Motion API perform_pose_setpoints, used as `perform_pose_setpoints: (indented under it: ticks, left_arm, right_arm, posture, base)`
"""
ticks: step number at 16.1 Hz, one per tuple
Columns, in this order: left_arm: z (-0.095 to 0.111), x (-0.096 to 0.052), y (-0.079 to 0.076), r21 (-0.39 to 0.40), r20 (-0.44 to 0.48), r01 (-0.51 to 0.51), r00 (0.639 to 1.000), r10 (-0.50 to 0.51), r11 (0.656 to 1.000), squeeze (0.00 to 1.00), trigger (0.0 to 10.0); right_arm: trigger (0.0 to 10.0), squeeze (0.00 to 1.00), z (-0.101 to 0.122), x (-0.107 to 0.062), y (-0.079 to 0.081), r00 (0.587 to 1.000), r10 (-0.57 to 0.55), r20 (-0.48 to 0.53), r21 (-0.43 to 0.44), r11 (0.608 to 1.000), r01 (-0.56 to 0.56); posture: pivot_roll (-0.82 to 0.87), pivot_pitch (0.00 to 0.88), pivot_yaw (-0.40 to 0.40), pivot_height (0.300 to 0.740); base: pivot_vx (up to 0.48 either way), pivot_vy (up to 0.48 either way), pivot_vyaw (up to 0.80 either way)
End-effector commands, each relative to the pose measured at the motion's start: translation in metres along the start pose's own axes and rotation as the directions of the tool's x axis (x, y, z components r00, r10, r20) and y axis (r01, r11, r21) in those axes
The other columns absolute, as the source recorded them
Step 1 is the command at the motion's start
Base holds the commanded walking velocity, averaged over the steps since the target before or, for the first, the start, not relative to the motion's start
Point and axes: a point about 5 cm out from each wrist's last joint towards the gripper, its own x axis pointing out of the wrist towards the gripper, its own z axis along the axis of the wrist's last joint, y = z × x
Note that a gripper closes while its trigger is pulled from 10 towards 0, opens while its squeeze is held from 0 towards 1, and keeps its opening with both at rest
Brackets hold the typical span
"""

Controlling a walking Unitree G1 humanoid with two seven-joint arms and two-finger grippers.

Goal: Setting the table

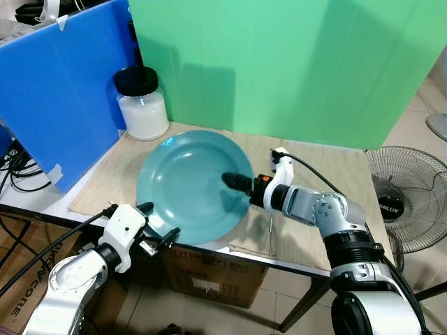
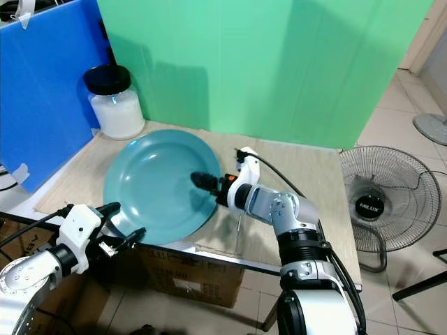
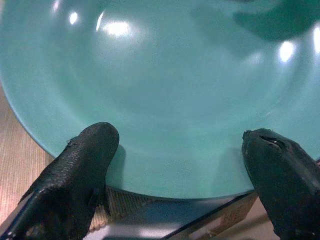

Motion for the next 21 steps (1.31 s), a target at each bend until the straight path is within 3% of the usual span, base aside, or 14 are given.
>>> perform_pose_setpoints:
  ticks: [1, 11, 18, 21]
  left_arm:
    - [-0.005, -0.001, -0.001, 0.002, -0.021, 0.001, 1.0, -0.001, 1.0, 0.0, 10.0]
    - [-0.005, -0.002, -0.001, 0.011, -0.008, 0.006, 1.0, -0.006, 1.0, 0.0, 10.0]
    - [-0.006, -0.003, 0.0, 0.021, -0.011, -0.002, 1.0, 0.002, 1.0, 0.0, 10.0]
    - [0.014, -0.003, 0.003, 0.056, 0.056, -0.021, 0.998, 0.018, 0.998, 0.0, 10.0]
  right_arm:
    - [0.0, 0.0, 0.002, -0.001, 0.005, 1.0, 0.024, -0.004, -0.022, 0.999, -0.024]
    - [0.0, 0.0, -0.006, 0.0, 0.004, 1.0, 0.02, -0.017, -0.076, 0.997, -0.021]
    - [0.0, 0.0, -0.006, 0.0, 0.004, 1.0, 0.014, 0.004, -0.069, 0.998, -0.014]
    - [0.0, 0.0, -0.002, -0.001, 0.006, 0.999, 0.036, 0.03, -0.034, 0.999, -0.035]
  posture:
    - [0.02, 0.009, -0.004, 0.74]
    - [0.02, 0.018, -0.003, 0.74]
    - [0.02, 0.02, -0.004, 0.74]
    - [0.02, 0.014, -0.003, 0.74]
  base:
    - [0.0, 0.0, 0.0]
    - [0.0, 0.0, 0.0]
    - [0.0, 0.0, 0.0]
    - [0.0, 0.0, 0.0]
